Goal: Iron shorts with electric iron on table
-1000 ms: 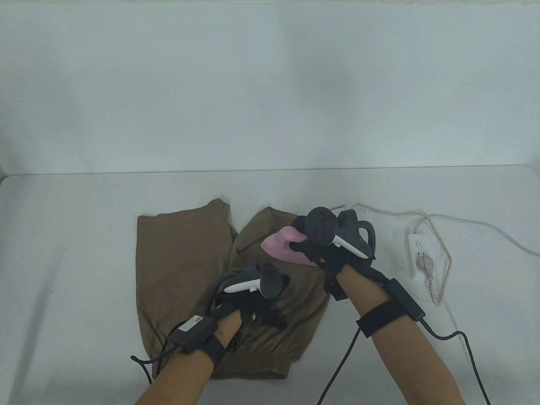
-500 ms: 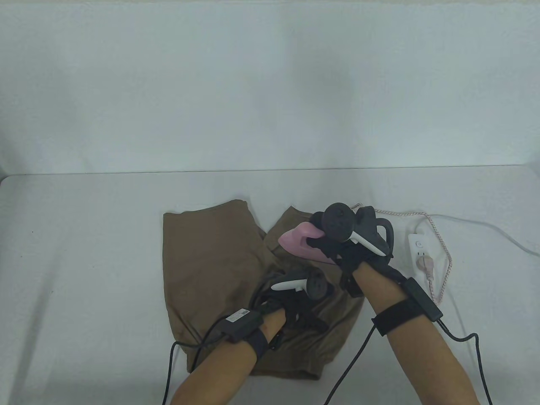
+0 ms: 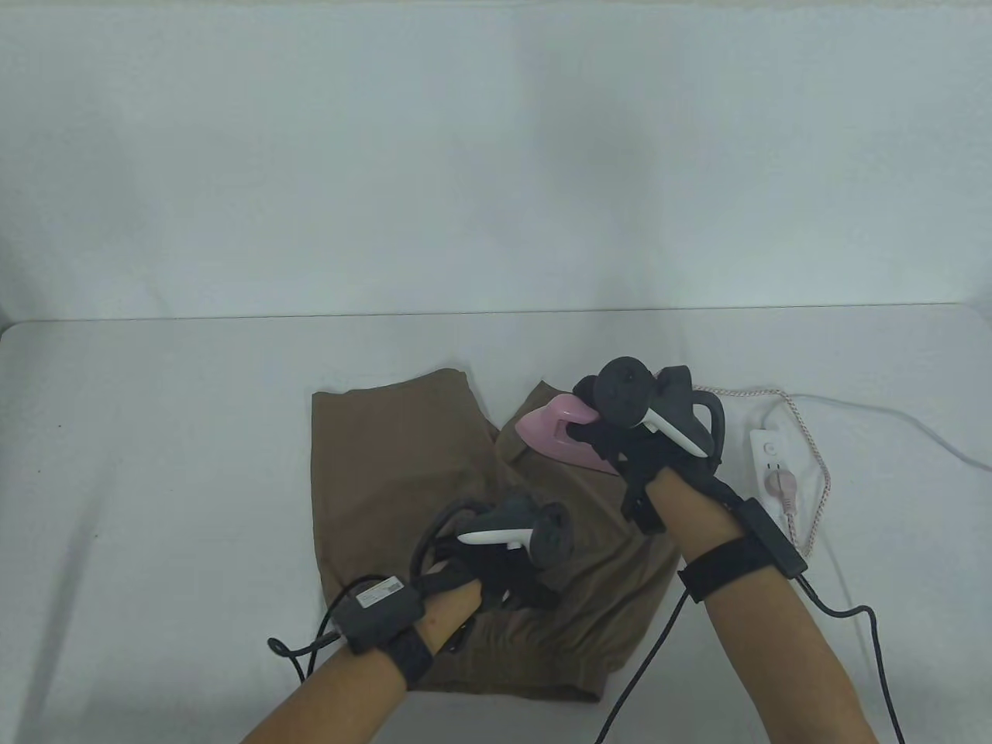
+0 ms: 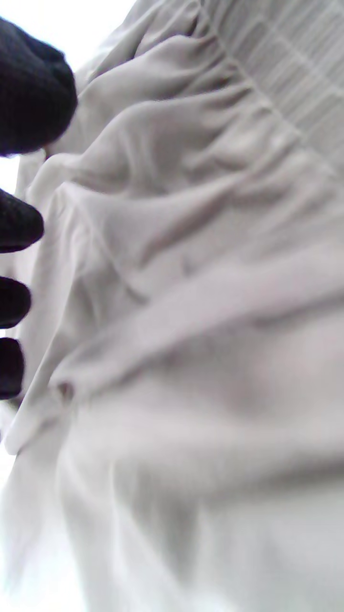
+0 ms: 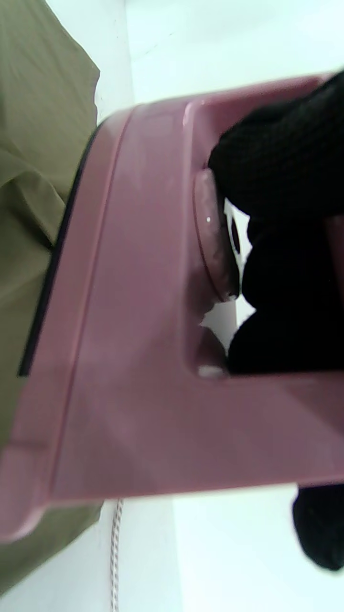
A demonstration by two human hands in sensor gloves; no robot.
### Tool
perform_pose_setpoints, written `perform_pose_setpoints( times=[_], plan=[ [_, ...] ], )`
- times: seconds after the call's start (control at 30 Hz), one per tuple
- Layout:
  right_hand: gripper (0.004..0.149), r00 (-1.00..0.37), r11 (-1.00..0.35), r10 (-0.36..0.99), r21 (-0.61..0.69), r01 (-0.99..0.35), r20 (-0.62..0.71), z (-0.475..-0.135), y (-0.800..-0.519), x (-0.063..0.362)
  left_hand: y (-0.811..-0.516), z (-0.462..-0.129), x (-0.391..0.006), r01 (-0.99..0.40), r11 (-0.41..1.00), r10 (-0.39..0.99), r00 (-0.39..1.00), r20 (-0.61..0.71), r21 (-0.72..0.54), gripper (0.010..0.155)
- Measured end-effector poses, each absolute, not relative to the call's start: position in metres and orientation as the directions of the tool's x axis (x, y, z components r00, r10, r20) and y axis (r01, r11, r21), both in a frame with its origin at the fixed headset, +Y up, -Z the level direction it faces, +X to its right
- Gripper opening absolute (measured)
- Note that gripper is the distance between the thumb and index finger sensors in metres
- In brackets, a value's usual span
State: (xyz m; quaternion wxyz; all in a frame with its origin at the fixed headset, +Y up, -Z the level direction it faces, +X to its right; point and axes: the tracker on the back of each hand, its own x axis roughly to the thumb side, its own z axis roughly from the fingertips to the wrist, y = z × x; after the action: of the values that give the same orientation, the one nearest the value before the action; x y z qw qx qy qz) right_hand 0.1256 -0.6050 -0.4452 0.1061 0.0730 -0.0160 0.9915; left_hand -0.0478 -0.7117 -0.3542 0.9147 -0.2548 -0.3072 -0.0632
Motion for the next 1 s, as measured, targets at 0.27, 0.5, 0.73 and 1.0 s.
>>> perform_pose_setpoints(
  times=[0.27,0.5,0.73,1.0],
  plan=[
    [0.054,-0.959,-0.978,0.205,0.016,-0.206,0.197,-0.469,-0.624,0.072,-0.721,-0.31,-0.155,0.295,0.843,-0.032,0.862,0.505,-0.45,0.074],
    [0.058,-0.949,-0.983,0.181,0.066,-0.169,0.258,-0.495,-0.642,0.004,-0.745,-0.3,-0.181,0.335,0.805,-0.057,0.865,0.498,-0.49,0.079],
    [0.058,-0.926,-0.978,0.205,0.102,-0.182,0.316,-0.516,-0.657,-0.067,-0.746,-0.304,-0.176,0.349,0.804,-0.088,0.87,0.484,-0.482,0.078],
    [0.059,-0.918,-0.982,0.179,0.119,-0.146,0.354,-0.529,-0.681,-0.122,-0.746,-0.306,-0.175,0.353,0.786,-0.084,0.874,0.478,-0.508,0.078]
  ],
)
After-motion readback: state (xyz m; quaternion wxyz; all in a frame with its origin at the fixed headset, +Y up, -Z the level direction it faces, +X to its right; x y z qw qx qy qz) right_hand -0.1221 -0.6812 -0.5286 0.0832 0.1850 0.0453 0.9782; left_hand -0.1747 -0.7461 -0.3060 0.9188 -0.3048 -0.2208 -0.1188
